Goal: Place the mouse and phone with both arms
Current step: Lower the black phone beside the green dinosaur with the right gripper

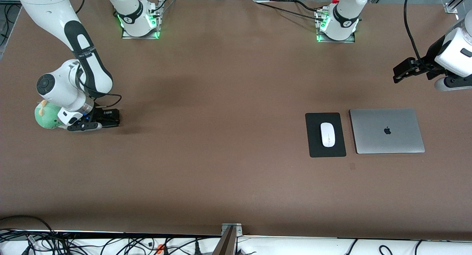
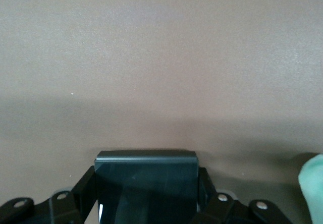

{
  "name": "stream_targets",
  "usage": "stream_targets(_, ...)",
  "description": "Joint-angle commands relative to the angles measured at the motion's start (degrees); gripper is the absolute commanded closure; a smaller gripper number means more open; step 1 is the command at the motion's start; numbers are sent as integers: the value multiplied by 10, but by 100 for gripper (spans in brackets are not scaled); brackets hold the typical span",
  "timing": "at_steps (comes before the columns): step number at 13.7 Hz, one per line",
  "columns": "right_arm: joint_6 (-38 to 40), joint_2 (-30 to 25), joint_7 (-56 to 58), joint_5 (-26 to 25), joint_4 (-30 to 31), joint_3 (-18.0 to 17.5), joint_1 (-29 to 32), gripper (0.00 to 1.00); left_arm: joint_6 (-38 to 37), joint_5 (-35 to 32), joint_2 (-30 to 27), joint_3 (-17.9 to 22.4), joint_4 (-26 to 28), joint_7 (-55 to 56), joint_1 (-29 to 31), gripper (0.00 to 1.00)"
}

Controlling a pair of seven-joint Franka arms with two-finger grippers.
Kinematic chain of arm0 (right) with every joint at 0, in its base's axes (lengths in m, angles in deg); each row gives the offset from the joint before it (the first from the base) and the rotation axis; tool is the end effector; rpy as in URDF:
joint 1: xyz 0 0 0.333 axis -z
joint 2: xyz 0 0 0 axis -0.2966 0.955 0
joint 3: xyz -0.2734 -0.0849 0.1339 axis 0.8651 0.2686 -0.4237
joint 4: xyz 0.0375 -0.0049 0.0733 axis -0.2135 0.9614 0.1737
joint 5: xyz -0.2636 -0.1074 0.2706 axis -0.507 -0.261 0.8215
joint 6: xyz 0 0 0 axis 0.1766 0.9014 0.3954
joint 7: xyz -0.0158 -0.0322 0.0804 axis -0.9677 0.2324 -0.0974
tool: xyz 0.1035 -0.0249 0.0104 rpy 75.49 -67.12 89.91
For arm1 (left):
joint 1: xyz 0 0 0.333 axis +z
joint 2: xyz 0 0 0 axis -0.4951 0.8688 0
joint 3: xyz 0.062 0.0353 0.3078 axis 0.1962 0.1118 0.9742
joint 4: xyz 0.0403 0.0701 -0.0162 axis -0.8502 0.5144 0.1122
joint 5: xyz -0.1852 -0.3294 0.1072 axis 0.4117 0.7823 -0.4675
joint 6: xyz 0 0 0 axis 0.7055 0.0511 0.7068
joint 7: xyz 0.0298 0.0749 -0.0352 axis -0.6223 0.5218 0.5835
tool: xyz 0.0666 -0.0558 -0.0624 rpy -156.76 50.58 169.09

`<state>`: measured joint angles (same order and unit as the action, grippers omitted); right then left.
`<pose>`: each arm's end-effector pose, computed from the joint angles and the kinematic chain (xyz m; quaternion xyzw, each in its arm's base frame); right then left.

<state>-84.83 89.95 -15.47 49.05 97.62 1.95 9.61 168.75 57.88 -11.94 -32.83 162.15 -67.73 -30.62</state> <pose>0.5376 -0.0672 0.1770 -0.9978 -0.0483 -0.0302 0.0336 0.5513 -0.0331 0.6170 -0.9973 -0.0597 0.0342 0.0259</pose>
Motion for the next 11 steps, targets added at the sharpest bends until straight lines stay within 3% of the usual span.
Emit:
stream_targets(1, 1, 1, 16, 15, -16, -6, 3, 0, 6, 13, -11, 6, 10, -11, -5, 0)
stream_targets(8, 119, -49, 5, 15, -46, 2, 0, 0, 4, 14, -10, 6, 11, -10, -6, 0)
stream_targets(11, 202, -95, -64, -17, -65, 4, -4, 0, 4, 14, -11, 6, 11, -10, -6, 0)
